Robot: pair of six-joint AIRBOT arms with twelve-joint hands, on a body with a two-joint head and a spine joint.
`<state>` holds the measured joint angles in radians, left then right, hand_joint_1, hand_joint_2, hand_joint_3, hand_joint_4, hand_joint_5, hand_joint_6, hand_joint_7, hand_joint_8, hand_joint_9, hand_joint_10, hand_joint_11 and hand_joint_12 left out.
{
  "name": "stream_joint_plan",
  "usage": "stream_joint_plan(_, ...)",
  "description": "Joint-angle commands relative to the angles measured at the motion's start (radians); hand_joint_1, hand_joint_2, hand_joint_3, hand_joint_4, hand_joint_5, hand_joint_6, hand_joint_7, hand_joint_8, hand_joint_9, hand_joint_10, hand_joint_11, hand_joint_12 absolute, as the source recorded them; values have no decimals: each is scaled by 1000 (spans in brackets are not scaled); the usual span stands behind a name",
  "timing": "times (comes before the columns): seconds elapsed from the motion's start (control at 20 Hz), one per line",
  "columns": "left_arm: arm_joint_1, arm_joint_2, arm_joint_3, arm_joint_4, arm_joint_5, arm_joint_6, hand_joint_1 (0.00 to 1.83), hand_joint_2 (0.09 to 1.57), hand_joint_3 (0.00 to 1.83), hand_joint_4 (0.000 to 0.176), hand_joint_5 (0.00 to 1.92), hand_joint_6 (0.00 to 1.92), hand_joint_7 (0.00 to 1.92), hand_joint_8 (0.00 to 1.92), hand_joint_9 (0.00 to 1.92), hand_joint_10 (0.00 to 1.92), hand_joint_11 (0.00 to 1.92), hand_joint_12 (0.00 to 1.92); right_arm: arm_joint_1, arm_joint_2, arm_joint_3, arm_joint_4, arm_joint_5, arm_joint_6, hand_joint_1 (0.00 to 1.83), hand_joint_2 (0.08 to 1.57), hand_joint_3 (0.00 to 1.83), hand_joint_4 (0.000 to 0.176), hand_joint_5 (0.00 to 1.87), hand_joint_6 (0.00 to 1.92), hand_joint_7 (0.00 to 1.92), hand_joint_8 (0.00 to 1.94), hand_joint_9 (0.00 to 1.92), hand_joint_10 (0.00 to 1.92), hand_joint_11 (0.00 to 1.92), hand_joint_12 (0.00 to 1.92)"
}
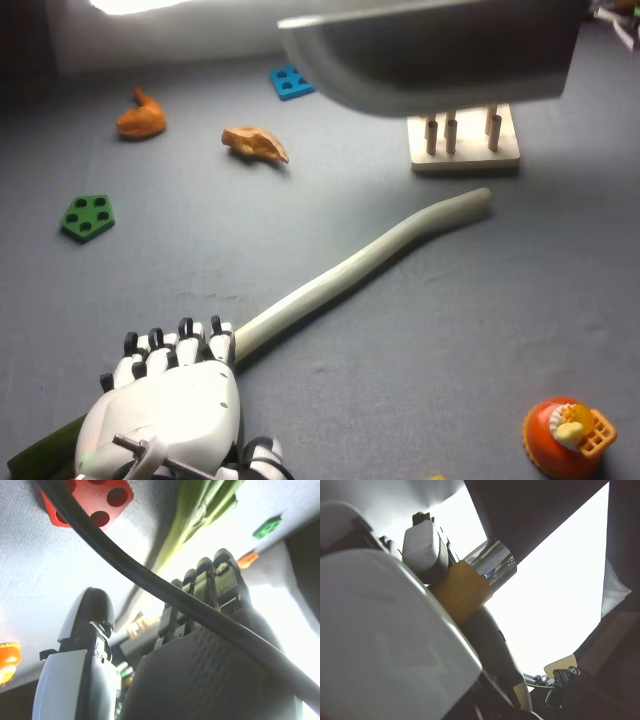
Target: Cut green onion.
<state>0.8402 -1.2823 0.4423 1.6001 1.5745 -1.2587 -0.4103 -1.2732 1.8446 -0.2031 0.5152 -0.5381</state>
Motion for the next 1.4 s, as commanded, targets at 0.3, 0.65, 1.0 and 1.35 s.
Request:
stream_joint_plan(0.3, -6, -9, 4, 65, 54, -2, 700, 1359, 10, 0, 97, 1, 26, 0, 33, 0, 0, 45, 126, 49, -12, -10, 116, 22, 1589, 761, 819, 176, 1326, 1921, 1598, 1941, 1650, 1921, 1696, 1921)
stream_joint_plan(0.65, -7, -10, 6, 40, 30, -2, 742, 1342, 2, 0, 106, 2, 52, 1, 53, 5, 9, 7, 228, 140, -286, 334, 10, -517, 1597, 762, 834, 176, 1367, 1921, 1593, 1941, 1642, 1921, 1694, 1921)
stream_joint_plan(1.0, -7, -10, 10, -8, -27, -2, 704, 1333, 1, 0, 113, 3, 55, 0, 52, 0, 0, 97, 203, 211, -628, 843, 154, -1065, 1629, 748, 799, 176, 1325, 1921, 1598, 1941, 1650, 1921, 1689, 1921)
stream_joint_plan(1.35, -2, -10, 18, -64, -90, -29, 596, 1389, 17, 0, 16, 6, 0, 0, 0, 0, 0, 2, 122, 211, -887, 1119, 493, -1332, 1568, 825, 686, 176, 1247, 1921, 1578, 1941, 1634, 1921, 1680, 1921)
